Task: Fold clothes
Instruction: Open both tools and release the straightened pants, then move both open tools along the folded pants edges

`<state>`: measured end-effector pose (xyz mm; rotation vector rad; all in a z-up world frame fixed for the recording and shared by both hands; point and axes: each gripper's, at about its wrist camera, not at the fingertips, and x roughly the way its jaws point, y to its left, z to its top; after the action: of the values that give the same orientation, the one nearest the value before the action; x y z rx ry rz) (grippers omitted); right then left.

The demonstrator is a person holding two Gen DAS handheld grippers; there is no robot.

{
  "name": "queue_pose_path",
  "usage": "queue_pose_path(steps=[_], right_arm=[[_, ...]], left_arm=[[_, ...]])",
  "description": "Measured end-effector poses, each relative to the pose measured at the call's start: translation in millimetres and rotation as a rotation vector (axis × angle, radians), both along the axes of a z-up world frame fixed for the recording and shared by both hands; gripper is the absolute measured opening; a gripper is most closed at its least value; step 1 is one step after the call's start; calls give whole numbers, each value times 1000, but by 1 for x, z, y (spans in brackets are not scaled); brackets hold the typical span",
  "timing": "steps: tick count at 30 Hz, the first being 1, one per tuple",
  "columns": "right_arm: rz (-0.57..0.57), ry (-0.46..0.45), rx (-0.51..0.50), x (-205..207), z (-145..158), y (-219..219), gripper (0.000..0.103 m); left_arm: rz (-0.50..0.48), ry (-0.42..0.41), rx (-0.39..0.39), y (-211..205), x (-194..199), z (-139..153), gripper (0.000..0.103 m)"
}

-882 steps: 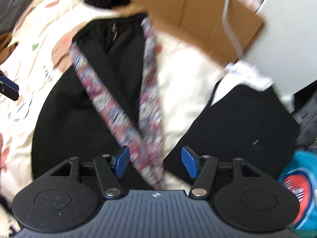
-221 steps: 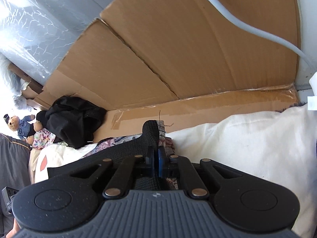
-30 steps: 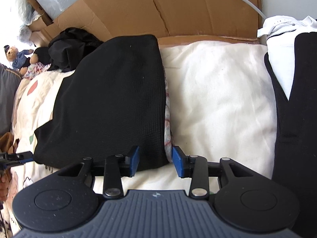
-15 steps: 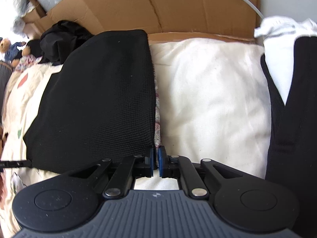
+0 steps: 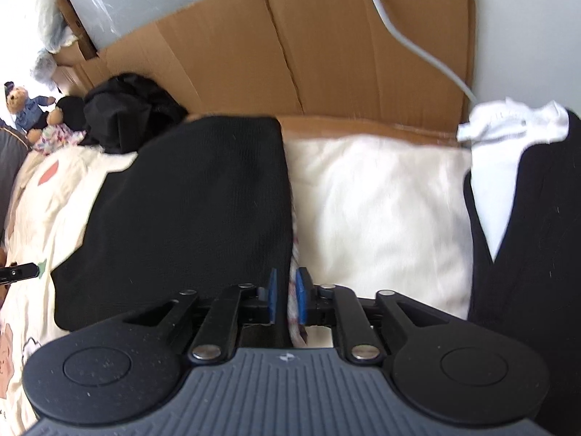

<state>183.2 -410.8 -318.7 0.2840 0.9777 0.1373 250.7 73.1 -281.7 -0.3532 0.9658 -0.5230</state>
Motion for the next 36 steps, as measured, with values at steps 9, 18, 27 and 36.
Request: queue_pose_path(steps=[9,18,27,36], right_arm=[[189,-41,-101,9,-12,51,42],[294,-4,-200,9,-32,59,42],[230,52,-200,-8,-40,34,42],[72,122,-113,-30,-40,1,48]], left_arm=[[-141,-23,96,-54,5,-37,11],[-97,33,168,-25,-2,-57,8],[-87,83,218,-6,-20,-56,17],[23,124,123,37,-18,-33,47]])
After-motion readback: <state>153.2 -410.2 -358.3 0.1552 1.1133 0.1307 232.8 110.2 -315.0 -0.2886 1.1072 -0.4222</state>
